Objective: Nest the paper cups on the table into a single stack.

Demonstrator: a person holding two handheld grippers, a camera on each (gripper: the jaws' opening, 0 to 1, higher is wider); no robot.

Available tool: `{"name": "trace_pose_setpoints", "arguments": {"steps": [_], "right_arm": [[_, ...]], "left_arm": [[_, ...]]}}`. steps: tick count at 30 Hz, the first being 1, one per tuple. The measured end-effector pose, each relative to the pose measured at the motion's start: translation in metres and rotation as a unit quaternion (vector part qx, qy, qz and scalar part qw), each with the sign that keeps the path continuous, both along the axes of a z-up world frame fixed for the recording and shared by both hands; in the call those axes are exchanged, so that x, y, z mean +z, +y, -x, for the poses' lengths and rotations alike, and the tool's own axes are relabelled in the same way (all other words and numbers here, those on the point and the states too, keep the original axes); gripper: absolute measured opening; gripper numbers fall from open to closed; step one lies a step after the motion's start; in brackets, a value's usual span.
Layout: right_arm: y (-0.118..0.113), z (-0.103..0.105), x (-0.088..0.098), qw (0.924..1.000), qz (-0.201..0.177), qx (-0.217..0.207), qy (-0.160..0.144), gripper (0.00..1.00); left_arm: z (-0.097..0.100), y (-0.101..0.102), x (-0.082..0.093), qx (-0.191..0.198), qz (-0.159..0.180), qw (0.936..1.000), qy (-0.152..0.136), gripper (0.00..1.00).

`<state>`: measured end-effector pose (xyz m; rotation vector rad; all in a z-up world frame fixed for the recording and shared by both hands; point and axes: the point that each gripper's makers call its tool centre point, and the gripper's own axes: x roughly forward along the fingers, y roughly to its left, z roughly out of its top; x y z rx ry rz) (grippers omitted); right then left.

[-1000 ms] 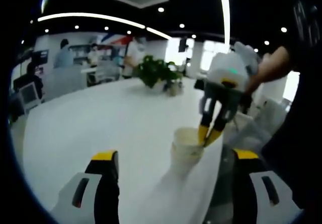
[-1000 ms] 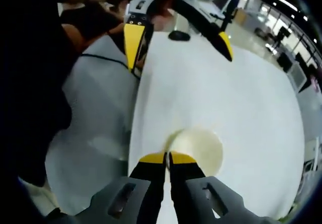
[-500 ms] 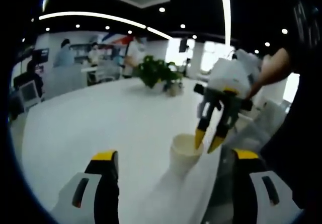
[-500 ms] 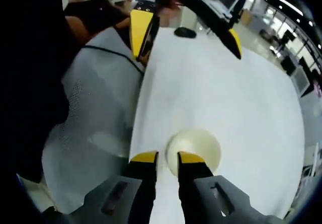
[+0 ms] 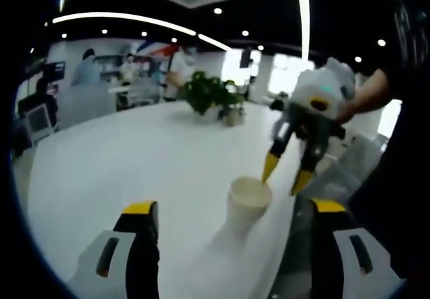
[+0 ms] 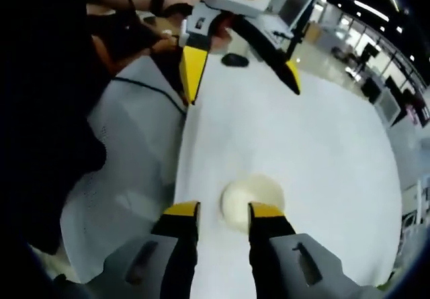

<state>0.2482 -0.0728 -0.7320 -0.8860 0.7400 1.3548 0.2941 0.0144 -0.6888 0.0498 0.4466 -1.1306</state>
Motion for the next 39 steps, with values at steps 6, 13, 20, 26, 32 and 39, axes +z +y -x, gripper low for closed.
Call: {"name": "trace_pose_setpoints", "arguments": {"steps": [6,13,20,26,32,39], "right_arm": [[0.005,-0.001,0.011,0.9986,-0.048,-0.023,-0.007,0.36],[0.002,-0.001,0.014,0.9949,-0.087,-0.051,0.000,0.43],[-0.002,-0.010,0.032,0.9801,-0.162,-0.115,0.006,0.49],[-0.017,-0.020,0.036,0.9650,-0.199,-0.169,0.020,0.58],[-0.033,-0.026,0.035,0.9524,-0.219,-0.211,0.023,0.67],[-0.047,-0.025,0.025,0.9376,-0.228,-0.259,0.043,0.82]], "left_arm": [[0.001,-0.001,0.000,-0.002,-0.002,1.0000,0.001,0.91],[-0.001,-0.002,0.001,0.001,-0.004,1.0000,0.002,0.91],[-0.001,-0.003,0.001,0.001,-0.005,1.0000,0.003,0.91],[-0.001,-0.003,0.001,0.001,-0.007,1.0000,0.003,0.91],[0.000,-0.005,-0.001,0.000,-0.009,0.9999,0.007,0.91],[0.003,-0.008,-0.003,-0.007,-0.012,0.9999,0.008,0.91]]}}
